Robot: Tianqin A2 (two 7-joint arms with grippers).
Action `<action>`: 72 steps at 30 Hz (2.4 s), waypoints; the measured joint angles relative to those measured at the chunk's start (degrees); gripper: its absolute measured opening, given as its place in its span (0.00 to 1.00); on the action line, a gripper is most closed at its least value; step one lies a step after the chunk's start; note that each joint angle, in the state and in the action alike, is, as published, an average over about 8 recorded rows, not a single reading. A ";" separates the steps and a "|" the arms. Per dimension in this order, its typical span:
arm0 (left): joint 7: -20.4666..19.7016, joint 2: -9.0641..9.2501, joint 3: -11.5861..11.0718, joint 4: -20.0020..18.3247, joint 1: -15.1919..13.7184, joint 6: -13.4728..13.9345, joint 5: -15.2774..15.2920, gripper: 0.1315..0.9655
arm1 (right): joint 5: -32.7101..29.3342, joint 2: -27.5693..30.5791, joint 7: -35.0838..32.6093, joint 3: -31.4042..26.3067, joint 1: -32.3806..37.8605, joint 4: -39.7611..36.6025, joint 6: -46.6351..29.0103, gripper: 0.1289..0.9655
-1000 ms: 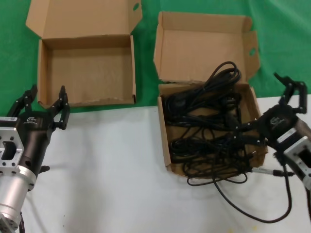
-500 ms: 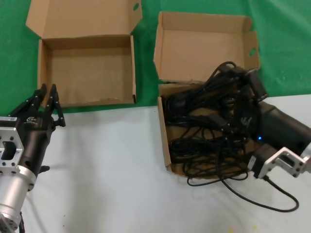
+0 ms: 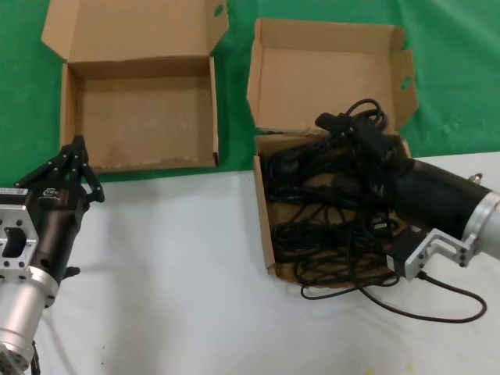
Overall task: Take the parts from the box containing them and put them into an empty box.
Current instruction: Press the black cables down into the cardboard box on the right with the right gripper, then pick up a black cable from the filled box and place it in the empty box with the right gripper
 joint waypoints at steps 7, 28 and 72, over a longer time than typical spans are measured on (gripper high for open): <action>-0.01 0.00 0.00 0.00 0.00 0.00 0.00 0.02 | -2.22 1.96 2.03 -4.04 2.72 -1.25 3.17 0.95; -0.01 0.00 0.00 0.00 0.00 0.00 0.01 0.02 | -1.65 2.55 2.15 -9.93 7.59 -7.52 8.13 0.61; -0.01 0.00 0.00 0.00 0.00 0.00 0.01 0.02 | -4.16 7.42 19.88 -11.55 7.61 5.67 15.78 0.08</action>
